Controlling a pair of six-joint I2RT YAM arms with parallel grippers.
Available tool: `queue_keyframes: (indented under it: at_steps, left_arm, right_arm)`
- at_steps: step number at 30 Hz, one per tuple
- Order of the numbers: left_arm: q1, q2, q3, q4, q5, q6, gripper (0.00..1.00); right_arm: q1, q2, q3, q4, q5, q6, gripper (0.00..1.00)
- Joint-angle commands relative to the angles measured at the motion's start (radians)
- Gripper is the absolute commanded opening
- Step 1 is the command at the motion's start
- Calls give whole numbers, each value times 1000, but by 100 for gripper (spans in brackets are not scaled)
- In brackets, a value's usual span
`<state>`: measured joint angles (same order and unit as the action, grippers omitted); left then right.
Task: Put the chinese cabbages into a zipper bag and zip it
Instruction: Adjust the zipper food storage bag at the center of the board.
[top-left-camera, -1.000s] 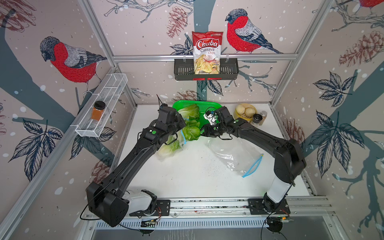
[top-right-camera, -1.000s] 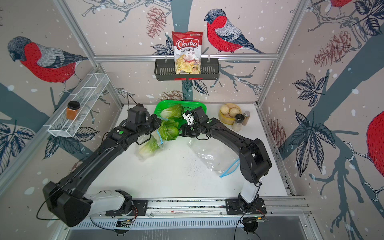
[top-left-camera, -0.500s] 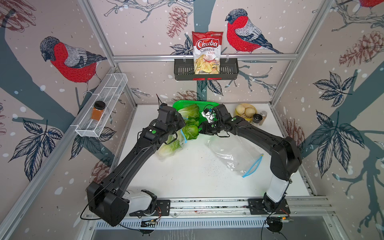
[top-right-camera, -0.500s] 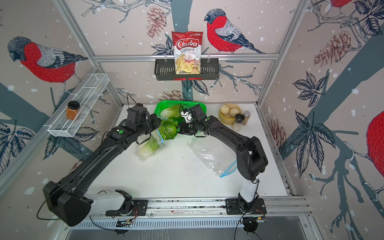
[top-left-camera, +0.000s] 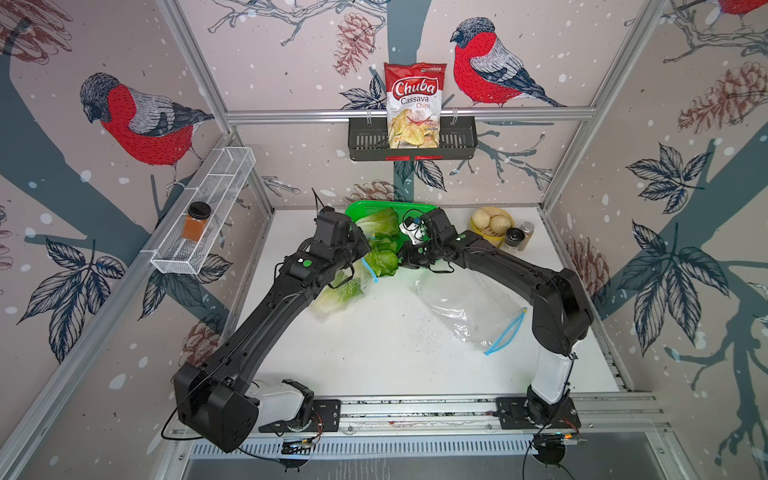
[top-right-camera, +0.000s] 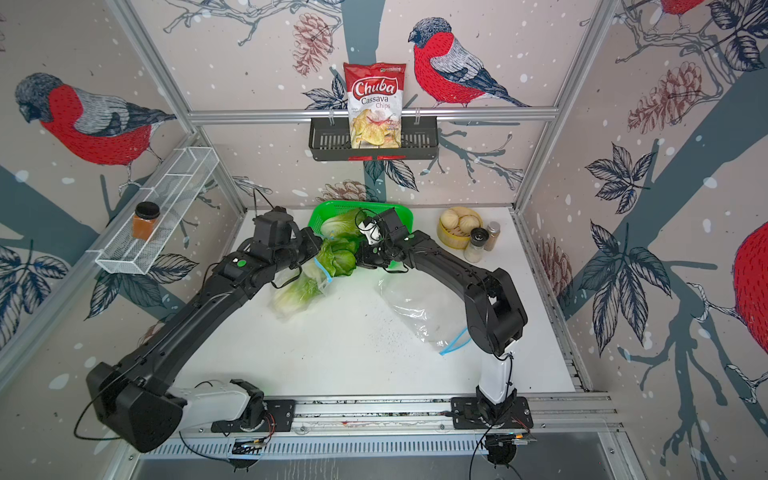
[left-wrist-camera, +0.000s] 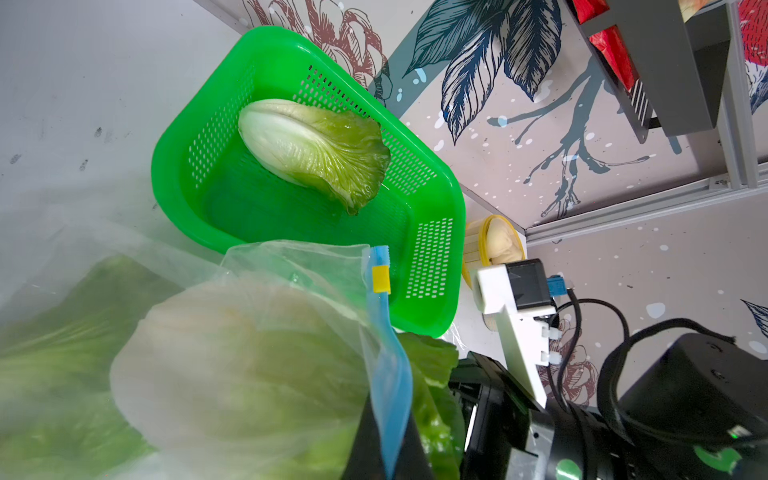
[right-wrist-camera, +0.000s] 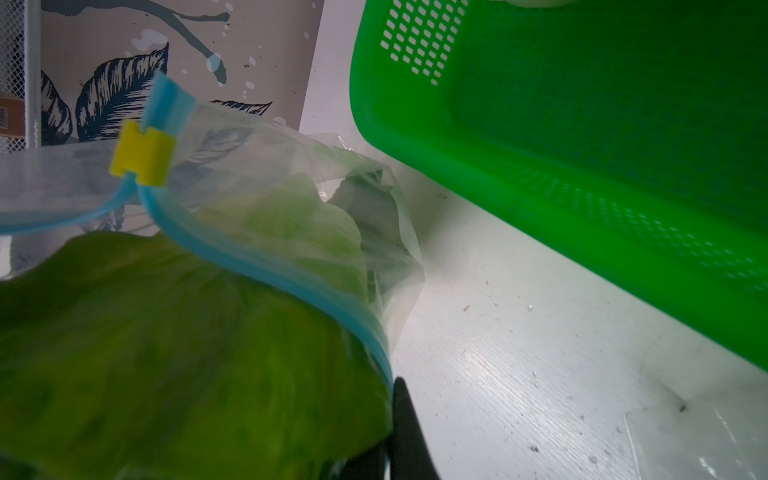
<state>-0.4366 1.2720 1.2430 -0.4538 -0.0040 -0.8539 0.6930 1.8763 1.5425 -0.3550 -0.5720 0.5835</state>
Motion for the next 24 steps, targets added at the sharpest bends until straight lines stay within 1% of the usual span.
queue_keyframes:
  at_steps: [1,4,6,8,10,12,13,15,17,18,21,24]
  left_arm:
    - [12,-17,7,51,4,28,0]
    - [28,-25,28,34,13,31,0]
    - [30,-29,57,-1,4,36,0]
    - [31,-33,76,-40,-14,41,0]
    - [39,-32,64,-56,-33,50,0]
    - [61,-24,32,-49,-17,49,0]
    - [65,-18,17,-43,-18,51,0]
    - [66,-8,11,-48,-30,51,0]
    - [65,-7,26,-46,-22,61,0]
    - [64,-8,32,-45,-16,59,0]
    - [61,-13,47,-45,5,47,0]
    - [55,-16,52,-52,-20,52,0]
  right_arm:
    - [2,-41,24,39,24,5,2]
    - [-1,-77,76,24,28,6,0]
    - [11,-87,170,-68,42,-22,0]
    - [29,-93,232,-143,63,-44,0]
    - [25,-101,221,-158,77,-29,0]
    - [-3,-97,191,-166,93,-6,0]
    - [-18,-84,203,-186,88,-4,0]
    - [-17,-65,282,-256,90,-47,0]
    - [12,-62,372,-326,119,-98,0]
    - [19,-62,393,-342,110,-103,0]
    - [27,-76,379,-346,88,-82,0]
    - [40,-76,374,-348,107,-88,0]
